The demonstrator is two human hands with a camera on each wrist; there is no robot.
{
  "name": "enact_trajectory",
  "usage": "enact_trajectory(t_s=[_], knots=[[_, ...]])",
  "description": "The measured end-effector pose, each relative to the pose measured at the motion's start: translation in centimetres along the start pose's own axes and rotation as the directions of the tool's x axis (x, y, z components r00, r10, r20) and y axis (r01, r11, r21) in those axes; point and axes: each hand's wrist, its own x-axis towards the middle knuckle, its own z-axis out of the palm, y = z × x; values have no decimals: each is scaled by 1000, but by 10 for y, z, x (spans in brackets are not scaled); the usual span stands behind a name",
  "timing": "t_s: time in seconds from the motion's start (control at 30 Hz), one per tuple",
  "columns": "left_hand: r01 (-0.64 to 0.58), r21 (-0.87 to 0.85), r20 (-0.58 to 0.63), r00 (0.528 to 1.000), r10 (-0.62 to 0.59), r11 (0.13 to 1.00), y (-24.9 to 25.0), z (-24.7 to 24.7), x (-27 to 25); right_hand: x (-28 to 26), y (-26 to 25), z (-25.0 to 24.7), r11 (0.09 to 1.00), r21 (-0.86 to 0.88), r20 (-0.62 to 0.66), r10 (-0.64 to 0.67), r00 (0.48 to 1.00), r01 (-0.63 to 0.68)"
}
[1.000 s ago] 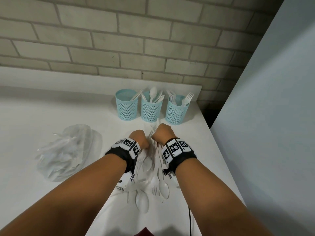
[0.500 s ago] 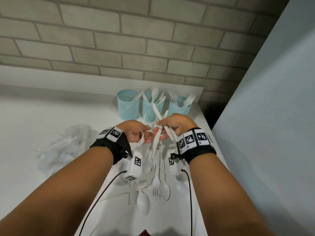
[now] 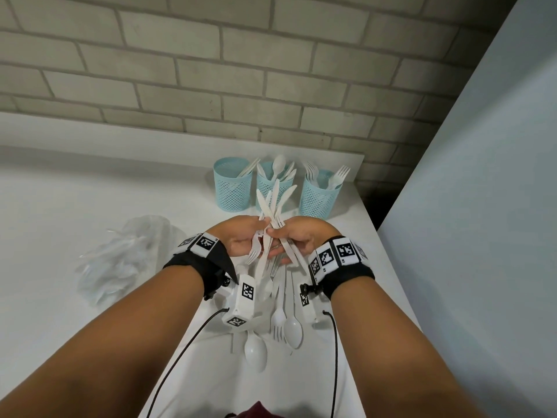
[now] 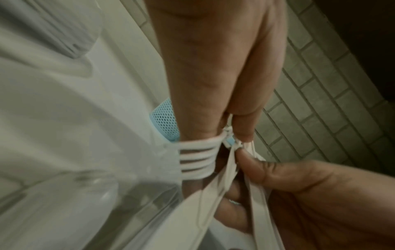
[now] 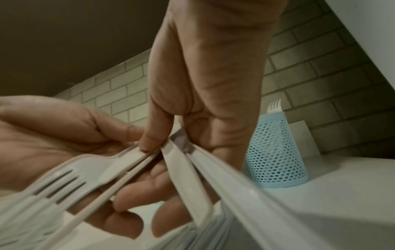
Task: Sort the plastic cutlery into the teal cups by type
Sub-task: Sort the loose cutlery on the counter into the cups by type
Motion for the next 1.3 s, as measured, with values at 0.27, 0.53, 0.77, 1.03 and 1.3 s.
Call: enact_trajectory(t_s=[0.27,0.53,0.77,1.03,1.3], knots=[[-61,7,3,998,61,998,-6,-5,4,1,-1,3,983,-169,-46,-82,996,74],[-114,-107,-35,993,111,988,1,-6,6,2,2,-9,983,-100,-94,-164,982,155],[-143,-98,-53,989,139,985,5,-8,8,-5,8,-16,990,38,-108,-128,986,133],[-152,-119,-95,985,141,981,7,-9,8,1,18,-22,941,119,-183,-293,938,317],[-164,-150,-192,972,134,975,8,-9,7,2,9,-23,873,134,-442,-372,816,470]])
